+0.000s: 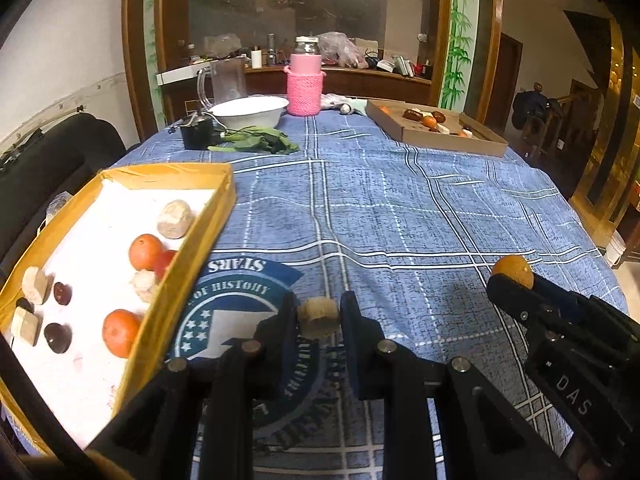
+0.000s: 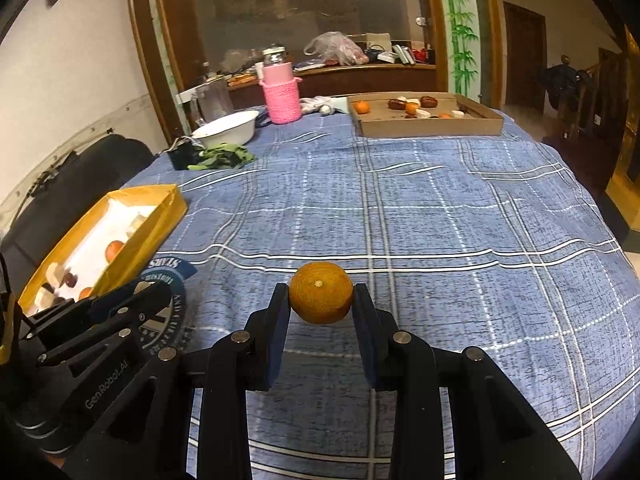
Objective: Organize fruits
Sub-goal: 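Carry the tangerine and small cork piece over the white tray with both tools, then lower and open both tools to release the tangerine and cork piece into the tray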
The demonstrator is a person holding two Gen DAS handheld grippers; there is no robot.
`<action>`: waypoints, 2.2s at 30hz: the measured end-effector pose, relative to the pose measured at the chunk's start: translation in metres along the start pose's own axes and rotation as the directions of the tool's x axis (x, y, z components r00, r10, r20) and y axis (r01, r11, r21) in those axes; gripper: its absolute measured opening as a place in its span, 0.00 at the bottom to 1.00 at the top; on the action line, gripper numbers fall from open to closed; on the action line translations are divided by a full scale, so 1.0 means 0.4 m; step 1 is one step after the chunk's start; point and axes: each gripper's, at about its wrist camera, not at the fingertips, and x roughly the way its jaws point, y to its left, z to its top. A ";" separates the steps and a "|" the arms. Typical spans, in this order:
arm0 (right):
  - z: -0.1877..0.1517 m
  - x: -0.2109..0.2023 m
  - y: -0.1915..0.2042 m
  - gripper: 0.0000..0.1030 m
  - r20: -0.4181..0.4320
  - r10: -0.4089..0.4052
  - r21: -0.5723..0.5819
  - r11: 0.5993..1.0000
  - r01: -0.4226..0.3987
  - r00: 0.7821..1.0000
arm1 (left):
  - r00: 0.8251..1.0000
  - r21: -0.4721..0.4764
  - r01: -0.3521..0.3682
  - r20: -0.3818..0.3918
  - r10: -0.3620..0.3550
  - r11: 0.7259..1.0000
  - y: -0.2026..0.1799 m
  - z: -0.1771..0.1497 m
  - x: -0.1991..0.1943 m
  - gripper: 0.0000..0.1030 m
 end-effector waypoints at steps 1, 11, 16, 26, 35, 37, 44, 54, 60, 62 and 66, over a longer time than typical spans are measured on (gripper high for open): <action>-0.001 0.000 0.005 0.30 -0.001 0.002 -0.003 1.000 -0.002 1.000 | 1.000 -0.002 0.001 0.002 -0.001 1.000 0.005 -0.002 -0.005 0.24; -0.008 -0.035 0.047 0.30 0.006 0.033 -0.031 0.999 -0.033 0.999 | 0.999 -0.026 -0.003 0.037 0.004 1.000 0.065 0.002 -0.052 0.24; -0.008 -0.039 0.048 0.30 0.007 0.060 -0.027 0.998 -0.060 0.998 | 0.999 -0.054 -0.021 0.047 0.023 0.998 0.100 0.008 -0.071 0.24; 0.002 -0.047 0.071 0.29 0.011 0.117 -0.041 0.992 -0.117 0.993 | 0.994 -0.132 -0.089 0.045 0.096 0.987 0.203 0.006 -0.094 0.24; 0.020 -0.042 0.141 0.29 0.010 0.206 -0.085 0.975 -0.205 0.978 | 0.983 -0.210 -0.165 0.050 0.179 0.964 0.300 -0.004 -0.122 0.23; 0.029 -0.038 0.170 0.29 0.009 0.224 -0.108 0.969 -0.222 0.974 | 0.980 -0.227 -0.178 0.050 0.194 0.957 0.323 -0.008 -0.125 0.23; 0.067 -0.016 0.279 0.29 -0.009 0.293 -0.174 0.941 -0.290 0.956 | 0.971 -0.277 -0.215 0.039 0.235 0.936 0.404 -0.013 -0.123 0.23; 0.098 0.070 0.408 0.29 -0.095 0.365 -0.227 0.898 -0.377 0.926 | 0.958 -0.333 -0.275 -0.012 0.288 0.902 0.509 -0.031 -0.105 0.23; 0.119 0.144 0.476 0.29 -0.158 0.373 -0.256 0.879 -0.403 0.914 | 0.953 -0.354 -0.296 -0.056 0.296 0.887 0.548 -0.035 -0.085 0.23; 0.126 0.172 0.491 0.29 -0.180 0.368 -0.259 0.877 -0.405 0.912 | 0.953 -0.359 -0.298 -0.063 0.296 0.884 0.555 -0.029 -0.081 0.23; 0.138 0.221 0.504 0.29 -0.234 0.349 -0.255 0.879 -0.403 0.907 | 0.949 -0.354 -0.313 -0.086 0.302 0.881 0.571 -0.017 -0.067 0.23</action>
